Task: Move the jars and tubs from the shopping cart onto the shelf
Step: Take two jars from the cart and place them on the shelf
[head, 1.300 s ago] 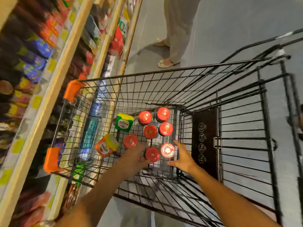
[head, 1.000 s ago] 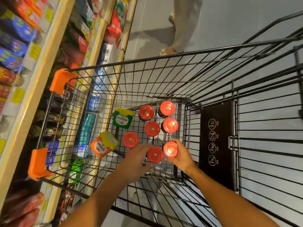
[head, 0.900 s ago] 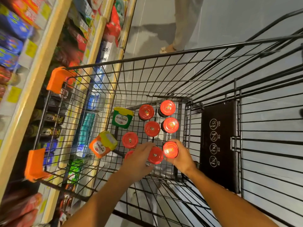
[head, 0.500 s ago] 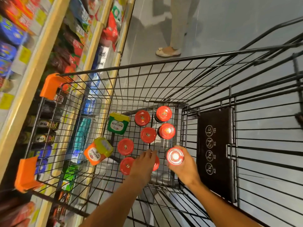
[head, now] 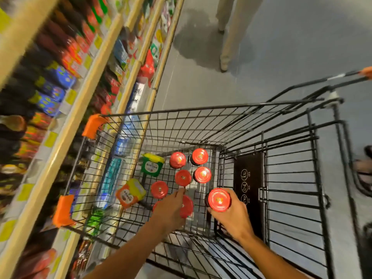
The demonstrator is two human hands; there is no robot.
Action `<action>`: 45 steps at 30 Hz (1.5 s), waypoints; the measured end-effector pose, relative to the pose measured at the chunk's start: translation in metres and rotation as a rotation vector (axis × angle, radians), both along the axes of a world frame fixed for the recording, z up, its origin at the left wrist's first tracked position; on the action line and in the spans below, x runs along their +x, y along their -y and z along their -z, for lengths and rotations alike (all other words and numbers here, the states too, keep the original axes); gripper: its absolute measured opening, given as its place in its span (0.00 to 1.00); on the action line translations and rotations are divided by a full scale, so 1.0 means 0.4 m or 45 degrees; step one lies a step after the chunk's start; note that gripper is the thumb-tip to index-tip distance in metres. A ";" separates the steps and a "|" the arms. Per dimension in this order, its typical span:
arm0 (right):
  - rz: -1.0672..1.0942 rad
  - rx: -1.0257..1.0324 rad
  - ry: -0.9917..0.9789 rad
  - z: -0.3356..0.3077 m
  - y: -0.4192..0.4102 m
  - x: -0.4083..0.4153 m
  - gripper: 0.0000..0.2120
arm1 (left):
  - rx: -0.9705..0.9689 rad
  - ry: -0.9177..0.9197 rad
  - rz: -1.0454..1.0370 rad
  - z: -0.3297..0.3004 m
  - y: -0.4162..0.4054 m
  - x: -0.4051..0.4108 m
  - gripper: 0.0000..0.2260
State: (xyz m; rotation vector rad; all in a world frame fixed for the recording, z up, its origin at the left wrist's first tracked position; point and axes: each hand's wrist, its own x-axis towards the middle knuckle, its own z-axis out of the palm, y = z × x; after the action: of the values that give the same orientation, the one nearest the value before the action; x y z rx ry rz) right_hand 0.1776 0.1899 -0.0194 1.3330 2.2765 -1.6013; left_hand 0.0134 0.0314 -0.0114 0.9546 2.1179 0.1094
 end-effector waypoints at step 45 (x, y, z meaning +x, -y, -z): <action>-1.410 -0.056 -1.568 -1.493 1.059 -0.216 0.34 | 1.513 -1.637 -1.725 -1.485 1.164 0.549 0.34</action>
State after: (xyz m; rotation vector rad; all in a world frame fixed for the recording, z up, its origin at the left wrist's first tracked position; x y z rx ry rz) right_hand 0.0911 -0.2338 0.5777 -1.2142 2.4421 -2.0045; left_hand 0.2329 -0.4342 0.5827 -0.3518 3.5374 2.0428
